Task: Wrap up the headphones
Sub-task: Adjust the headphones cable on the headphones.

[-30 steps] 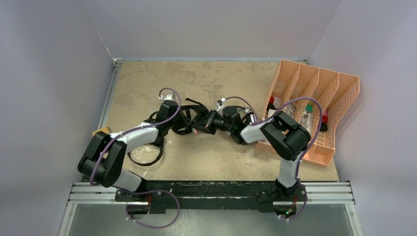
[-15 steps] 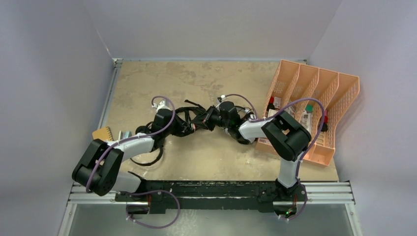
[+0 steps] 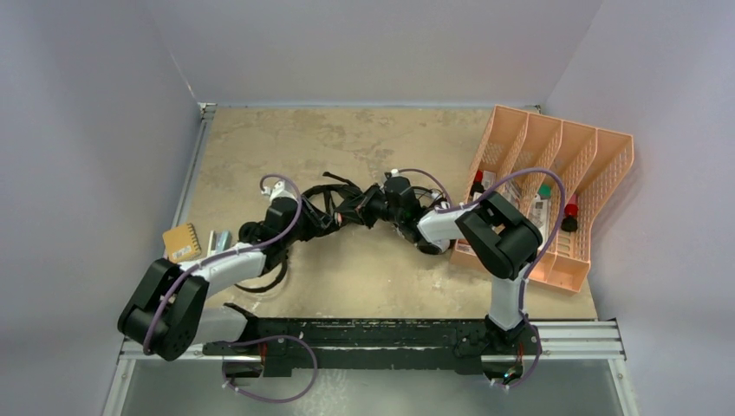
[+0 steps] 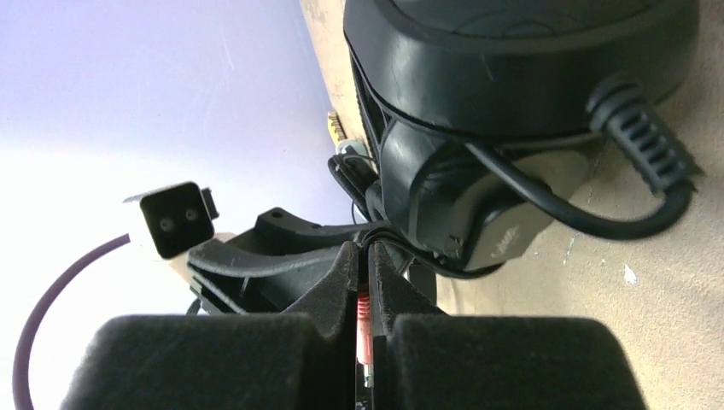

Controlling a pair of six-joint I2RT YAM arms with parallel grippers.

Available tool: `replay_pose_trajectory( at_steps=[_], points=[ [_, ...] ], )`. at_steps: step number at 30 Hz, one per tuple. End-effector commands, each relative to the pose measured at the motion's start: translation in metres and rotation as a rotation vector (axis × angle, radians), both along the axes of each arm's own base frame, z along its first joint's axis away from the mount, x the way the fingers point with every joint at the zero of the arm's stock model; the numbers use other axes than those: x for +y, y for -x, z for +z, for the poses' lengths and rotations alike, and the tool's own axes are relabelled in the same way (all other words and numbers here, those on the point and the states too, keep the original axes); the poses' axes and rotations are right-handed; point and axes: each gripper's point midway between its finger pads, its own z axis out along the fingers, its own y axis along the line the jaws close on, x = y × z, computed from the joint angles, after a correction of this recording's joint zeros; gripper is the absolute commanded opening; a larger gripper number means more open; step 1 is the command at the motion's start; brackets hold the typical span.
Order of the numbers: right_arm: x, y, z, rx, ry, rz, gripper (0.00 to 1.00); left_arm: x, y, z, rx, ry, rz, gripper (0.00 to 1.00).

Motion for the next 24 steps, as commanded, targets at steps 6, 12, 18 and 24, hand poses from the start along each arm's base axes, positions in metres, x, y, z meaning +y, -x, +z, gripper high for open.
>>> replay_pose_trajectory(
  at_steps=[6,12,18,24],
  points=[
    [0.001,-0.01,0.017,-0.022,-0.054,-0.03,0.0,0.014,0.013,0.028,-0.138,-0.063,-0.032,0.6],
    [0.004,-0.012,0.016,-0.027,-0.032,-0.016,0.01,0.011,0.019,0.047,-0.202,-0.093,-0.095,0.68],
    [0.005,-0.015,0.018,-0.039,-0.03,-0.02,0.02,-0.028,0.023,0.057,-0.221,-0.136,-0.247,0.66],
    [0.005,-0.016,0.023,-0.051,-0.027,-0.02,0.01,-0.04,0.016,0.054,-0.21,-0.142,-0.253,0.51]
  ],
)
